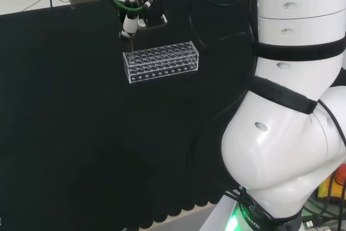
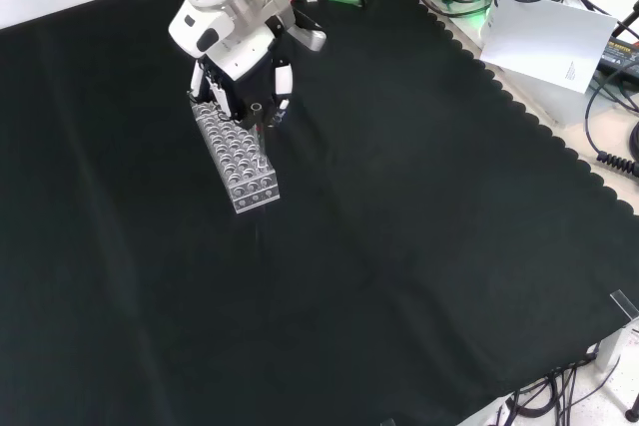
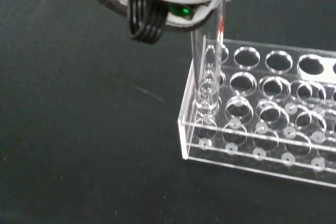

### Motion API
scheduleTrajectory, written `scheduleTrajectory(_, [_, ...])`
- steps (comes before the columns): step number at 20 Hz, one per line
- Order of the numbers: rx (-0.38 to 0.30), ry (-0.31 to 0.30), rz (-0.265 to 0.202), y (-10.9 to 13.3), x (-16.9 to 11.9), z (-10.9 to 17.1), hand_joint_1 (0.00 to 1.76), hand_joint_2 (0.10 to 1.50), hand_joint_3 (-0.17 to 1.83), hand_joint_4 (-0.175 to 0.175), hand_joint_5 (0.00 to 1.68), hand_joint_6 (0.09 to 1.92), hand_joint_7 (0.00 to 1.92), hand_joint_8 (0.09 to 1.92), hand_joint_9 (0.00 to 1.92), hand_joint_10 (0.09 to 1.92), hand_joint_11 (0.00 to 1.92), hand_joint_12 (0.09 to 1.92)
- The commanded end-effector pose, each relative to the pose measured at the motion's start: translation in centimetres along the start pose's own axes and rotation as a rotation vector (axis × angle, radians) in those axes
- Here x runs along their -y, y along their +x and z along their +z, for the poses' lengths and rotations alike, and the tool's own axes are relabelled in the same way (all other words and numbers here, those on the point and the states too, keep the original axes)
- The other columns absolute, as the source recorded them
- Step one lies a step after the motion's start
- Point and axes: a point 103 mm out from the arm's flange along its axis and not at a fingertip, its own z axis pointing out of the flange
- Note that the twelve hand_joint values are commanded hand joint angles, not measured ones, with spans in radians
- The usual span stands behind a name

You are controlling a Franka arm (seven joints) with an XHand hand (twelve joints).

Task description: Pick up the test tube.

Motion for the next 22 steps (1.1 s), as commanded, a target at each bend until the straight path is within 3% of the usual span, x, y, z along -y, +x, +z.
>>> scheduleTrajectory(1, [-0.012, -0.014, -0.007, -0.1, -0.4, -3.1, 1.43, 0.65, 0.59, -0.175, 1.33, 0.5, 1.43, 0.65, 1.42, 0.12, 0.71, 1.29])
scheduleTrajectory(9, [-0.046, 0.017, -0.008, -0.3, 0.1, -6.0, 1.43, 0.64, 0.6, -0.175, 1.33, 0.49, 1.43, 0.64, 1.43, 0.11, 0.7, 1.29])
scheduleTrajectory(22, [-0.049, -0.012, -0.021, -1.0, 2.9, -11.2, 1.43, 0.63, 0.61, -0.175, 1.34, 0.49, 1.44, 0.64, 1.44, 0.1, 0.7, 1.29])
